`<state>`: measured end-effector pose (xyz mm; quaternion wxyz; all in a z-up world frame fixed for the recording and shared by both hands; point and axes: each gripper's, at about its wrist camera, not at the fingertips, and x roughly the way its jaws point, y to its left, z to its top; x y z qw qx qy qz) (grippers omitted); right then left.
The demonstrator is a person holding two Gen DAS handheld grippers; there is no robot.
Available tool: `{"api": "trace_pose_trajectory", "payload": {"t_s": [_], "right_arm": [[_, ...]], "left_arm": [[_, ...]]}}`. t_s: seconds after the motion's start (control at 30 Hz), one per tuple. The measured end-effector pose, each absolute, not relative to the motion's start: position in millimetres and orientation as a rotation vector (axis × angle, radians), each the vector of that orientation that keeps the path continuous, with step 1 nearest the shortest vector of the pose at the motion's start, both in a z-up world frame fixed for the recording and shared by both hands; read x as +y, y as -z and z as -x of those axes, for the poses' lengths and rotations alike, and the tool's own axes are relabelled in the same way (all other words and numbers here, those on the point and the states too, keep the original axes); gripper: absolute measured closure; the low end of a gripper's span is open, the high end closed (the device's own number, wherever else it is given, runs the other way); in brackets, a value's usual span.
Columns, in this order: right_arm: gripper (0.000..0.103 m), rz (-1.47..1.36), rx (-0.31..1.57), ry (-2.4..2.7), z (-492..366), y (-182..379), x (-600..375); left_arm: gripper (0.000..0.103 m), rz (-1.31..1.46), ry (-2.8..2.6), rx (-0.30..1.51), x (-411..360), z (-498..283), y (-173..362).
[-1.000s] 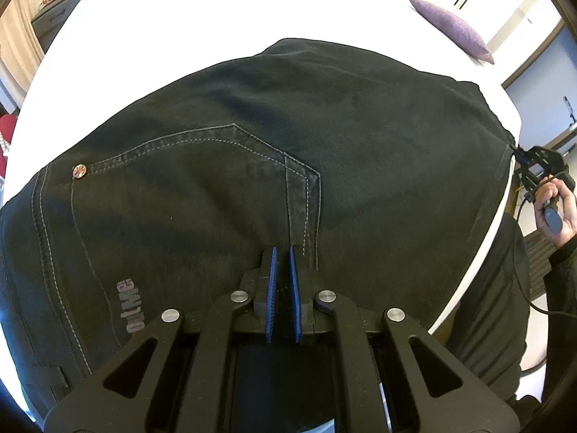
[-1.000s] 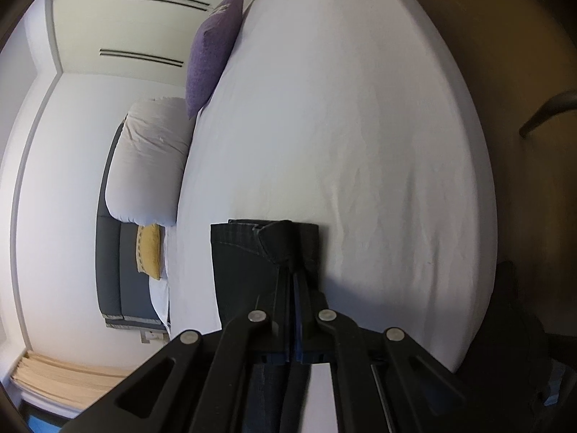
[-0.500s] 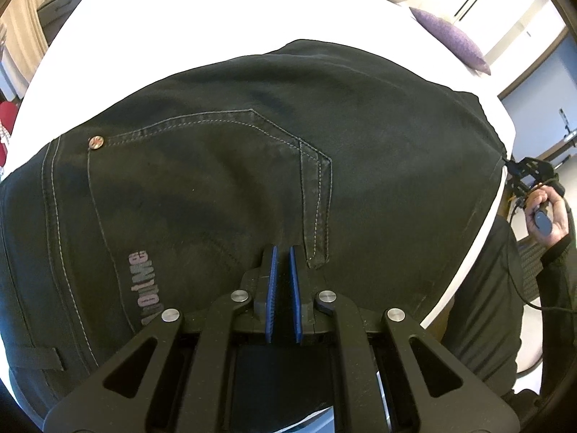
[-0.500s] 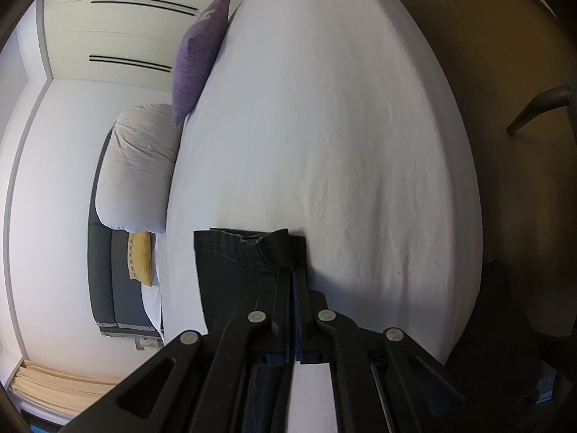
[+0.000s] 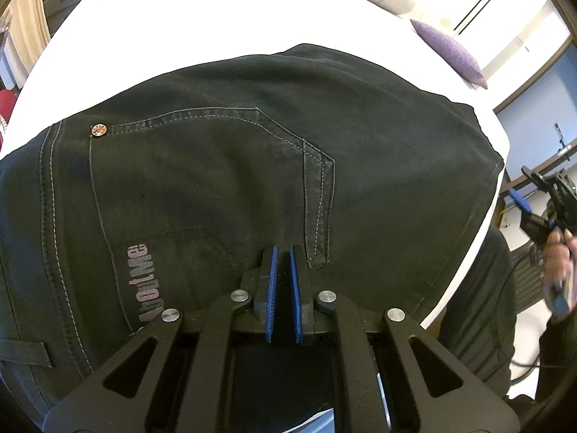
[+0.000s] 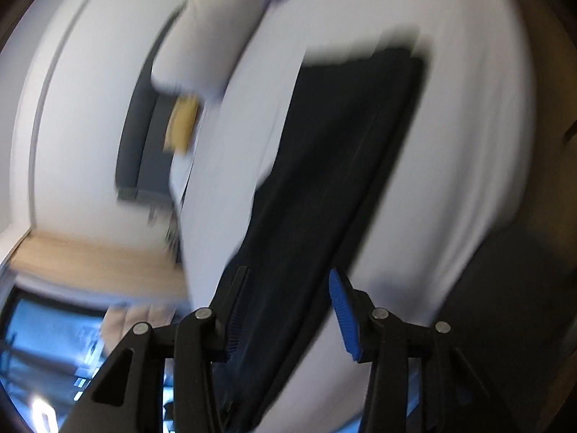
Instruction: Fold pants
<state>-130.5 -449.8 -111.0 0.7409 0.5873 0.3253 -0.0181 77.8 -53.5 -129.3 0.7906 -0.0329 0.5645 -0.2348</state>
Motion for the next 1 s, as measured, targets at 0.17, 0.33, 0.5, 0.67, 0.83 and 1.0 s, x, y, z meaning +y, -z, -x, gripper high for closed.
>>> {"api": "trace_pose_trajectory", "payload": {"t_s": [0.17,0.33,0.5,0.67,0.83,1.0], "right_arm": [[0.054,-1.364,0.829,-0.035,108.6,141.5,-401.7],[0.054,-1.384,0.852,-0.046,103.7,148.7,-387.7],[0.054,-1.411,0.873,-0.096,92.4,149.9,-378.1],[0.078,-1.386,0.93,-0.167,72.9,153.0,-354.6],[0.1,-1.352,0.962,-0.159,72.3,161.3,-344.6],[0.101,-1.397,0.944,-0.14,94.7,170.2,-351.7]], "left_arm": [[0.096,0.071,0.509,1.211,-54.1,-75.6,128.1],[0.096,0.085,0.509,1.209,-52.2,-75.3,128.2],[0.096,0.086,0.51,1.208,-51.3,-75.4,127.8],[0.096,0.084,0.51,1.209,-51.1,-75.5,126.6],[0.096,0.078,0.514,1.211,-51.9,-76.2,125.7],[0.096,0.075,0.531,1.224,-51.8,-78.9,124.1]]}}
